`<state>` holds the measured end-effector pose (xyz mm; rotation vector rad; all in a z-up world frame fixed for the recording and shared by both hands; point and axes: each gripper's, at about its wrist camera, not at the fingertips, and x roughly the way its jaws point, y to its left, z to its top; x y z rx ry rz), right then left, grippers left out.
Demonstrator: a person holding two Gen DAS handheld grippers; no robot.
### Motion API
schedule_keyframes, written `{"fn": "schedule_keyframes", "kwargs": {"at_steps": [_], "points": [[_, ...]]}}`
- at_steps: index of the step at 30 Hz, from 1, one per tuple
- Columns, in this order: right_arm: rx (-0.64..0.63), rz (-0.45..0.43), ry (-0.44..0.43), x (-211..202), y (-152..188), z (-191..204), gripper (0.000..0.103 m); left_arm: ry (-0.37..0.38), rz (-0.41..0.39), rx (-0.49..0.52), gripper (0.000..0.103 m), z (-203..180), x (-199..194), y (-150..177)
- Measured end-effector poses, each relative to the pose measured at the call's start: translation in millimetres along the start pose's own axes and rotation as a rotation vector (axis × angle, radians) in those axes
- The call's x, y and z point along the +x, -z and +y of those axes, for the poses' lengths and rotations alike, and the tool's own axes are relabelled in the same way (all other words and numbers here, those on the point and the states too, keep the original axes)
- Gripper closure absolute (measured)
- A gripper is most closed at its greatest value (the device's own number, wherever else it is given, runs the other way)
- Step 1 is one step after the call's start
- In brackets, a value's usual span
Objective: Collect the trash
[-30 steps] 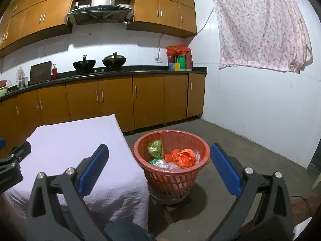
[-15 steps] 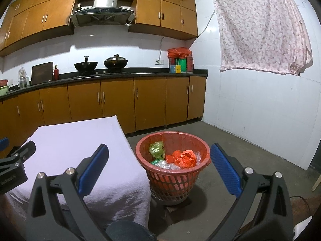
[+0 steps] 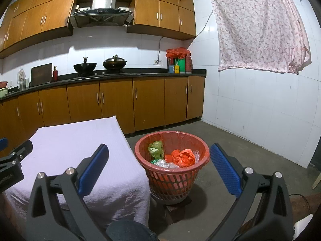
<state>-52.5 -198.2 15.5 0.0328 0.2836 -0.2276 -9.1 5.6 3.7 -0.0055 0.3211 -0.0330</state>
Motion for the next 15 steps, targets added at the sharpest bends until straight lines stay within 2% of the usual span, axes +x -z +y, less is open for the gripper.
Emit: {"fn": "schedule_keyframes", "kwargs": {"at_steps": [15], "points": [[0.011,0.006,-0.002,-2.6,1.0,-0.8,0.004,-0.001,0.003,-0.007,0.002,-0.2,-0.9,-1.4]]}}
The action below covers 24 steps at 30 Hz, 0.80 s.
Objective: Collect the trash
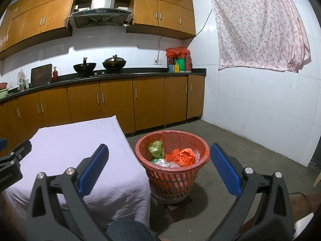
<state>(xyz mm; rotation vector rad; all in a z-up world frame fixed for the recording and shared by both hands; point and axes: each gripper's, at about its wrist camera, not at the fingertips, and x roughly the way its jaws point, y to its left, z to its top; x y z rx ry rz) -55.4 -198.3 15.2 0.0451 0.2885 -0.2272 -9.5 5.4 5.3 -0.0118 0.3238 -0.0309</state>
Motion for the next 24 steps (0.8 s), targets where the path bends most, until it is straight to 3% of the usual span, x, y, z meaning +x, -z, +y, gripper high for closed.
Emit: {"fn": "schedule_keyframes", "kwargs": {"at_steps": [24], "points": [[0.014,0.019,0.002,4.8,5.8,-2.9,0.004,0.005,0.025,0.003,0.002,-0.3,1.5,0.9]]}}
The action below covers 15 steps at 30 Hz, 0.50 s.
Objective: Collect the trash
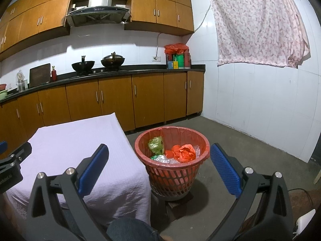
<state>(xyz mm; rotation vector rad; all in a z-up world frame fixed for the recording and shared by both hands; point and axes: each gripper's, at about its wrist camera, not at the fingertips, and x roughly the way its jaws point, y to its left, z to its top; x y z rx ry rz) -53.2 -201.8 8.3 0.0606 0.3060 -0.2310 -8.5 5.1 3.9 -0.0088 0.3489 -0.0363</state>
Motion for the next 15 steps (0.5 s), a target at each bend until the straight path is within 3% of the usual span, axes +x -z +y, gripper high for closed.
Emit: {"fn": "schedule_keyframes", "kwargs": {"at_steps": [15], "points": [[0.001,0.002,0.000,0.1,0.4,0.1,0.004,-0.001,0.007,0.007,0.002,-1.6,1.7,1.5]]}}
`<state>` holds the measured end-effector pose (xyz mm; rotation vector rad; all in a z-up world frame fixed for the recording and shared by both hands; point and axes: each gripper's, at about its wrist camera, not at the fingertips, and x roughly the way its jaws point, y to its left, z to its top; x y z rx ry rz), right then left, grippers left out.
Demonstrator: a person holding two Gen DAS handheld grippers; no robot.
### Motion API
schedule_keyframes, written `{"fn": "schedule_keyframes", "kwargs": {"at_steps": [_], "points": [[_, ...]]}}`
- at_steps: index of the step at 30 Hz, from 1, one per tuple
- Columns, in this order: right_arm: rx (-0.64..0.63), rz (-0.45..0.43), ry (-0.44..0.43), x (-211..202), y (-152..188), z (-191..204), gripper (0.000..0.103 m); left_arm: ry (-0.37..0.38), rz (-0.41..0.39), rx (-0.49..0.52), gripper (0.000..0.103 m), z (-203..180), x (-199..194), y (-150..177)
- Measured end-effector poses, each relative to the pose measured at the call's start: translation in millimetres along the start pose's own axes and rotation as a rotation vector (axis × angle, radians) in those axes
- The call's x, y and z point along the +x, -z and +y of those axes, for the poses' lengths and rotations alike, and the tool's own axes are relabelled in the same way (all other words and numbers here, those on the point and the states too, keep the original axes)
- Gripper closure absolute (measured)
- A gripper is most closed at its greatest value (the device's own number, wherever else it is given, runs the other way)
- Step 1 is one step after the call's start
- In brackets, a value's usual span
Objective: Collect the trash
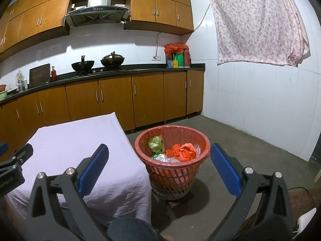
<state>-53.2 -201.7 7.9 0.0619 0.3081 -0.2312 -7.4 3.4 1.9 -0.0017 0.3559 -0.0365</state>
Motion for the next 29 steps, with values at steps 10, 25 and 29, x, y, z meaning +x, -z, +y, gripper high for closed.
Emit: {"fn": "schedule_keyframes", "kwargs": {"at_steps": [10,25,29], "points": [[0.001,0.001,0.000,-0.2,0.7,0.9,0.004,0.000,0.000,0.000,0.002,1.2,0.5,-0.3],[0.002,0.006,-0.001,2.3,6.6,2.8,0.004,-0.008,0.004,-0.010,0.002,1.6,-1.8,3.7],[0.002,0.006,-0.001,2.4,5.7,2.1,0.004,-0.008,0.003,-0.009,0.002,2.1,-2.0,2.2]]}}
